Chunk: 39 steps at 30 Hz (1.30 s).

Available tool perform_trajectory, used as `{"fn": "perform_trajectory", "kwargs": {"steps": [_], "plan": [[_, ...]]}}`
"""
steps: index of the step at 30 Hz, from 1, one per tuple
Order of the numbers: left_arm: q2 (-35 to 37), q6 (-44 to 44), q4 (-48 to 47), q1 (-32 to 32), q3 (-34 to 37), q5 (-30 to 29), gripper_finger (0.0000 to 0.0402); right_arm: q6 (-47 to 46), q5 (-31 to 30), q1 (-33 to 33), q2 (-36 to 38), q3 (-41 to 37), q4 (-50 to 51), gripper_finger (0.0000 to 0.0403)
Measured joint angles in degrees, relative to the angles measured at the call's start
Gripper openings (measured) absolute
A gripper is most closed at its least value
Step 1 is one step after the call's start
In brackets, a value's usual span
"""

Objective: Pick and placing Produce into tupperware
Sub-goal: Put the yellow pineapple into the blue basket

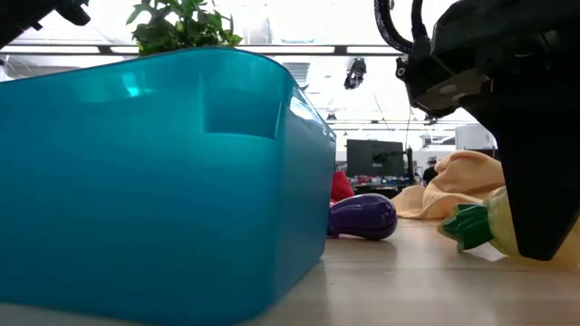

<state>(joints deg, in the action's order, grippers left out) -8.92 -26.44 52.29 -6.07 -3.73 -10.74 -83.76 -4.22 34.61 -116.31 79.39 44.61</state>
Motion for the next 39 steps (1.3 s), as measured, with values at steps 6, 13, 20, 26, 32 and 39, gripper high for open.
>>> {"fn": "perform_trajectory", "kwargs": {"steps": [6, 13, 20, 26, 32, 39], "plan": [[0.0, 0.0, 0.0, 0.0, 0.0, 0.0, 0.0199, 2.8, 0.0, 0.0, 0.0, 1.5, -0.3, 0.0210], [0.0, 0.0, 0.2, 0.0, 0.0, 0.0, 0.0199, 6.6, -0.8, 0.0, 0.0, 4.3, 0.2, 0.0210], [0.0, 0.0, 0.3, 0.0, 0.0, 0.0, 0.0199, 11.6, -1.8, 0.0, 0.0, 7.6, 2.9, 0.0210], [0.0, 0.0, 0.4, 0.0, 0.0, 0.0, 0.0199, 13.7, -1.9, 0.0, 0.0, 10.8, 9.7, 0.0210], [0.0, 0.0, 0.8, 0.0, 0.0, 0.0, 0.0199, 20.8, -4.9, 0.0, 0.1, 13.7, 10.2, 0.0210], [0.0, 0.0, 0.8, 0.0, 0.0, 0.0, 0.0199, 26.4, -9.4, 0.0, 0.1, 17.2, 10.4, 0.0210]]}}
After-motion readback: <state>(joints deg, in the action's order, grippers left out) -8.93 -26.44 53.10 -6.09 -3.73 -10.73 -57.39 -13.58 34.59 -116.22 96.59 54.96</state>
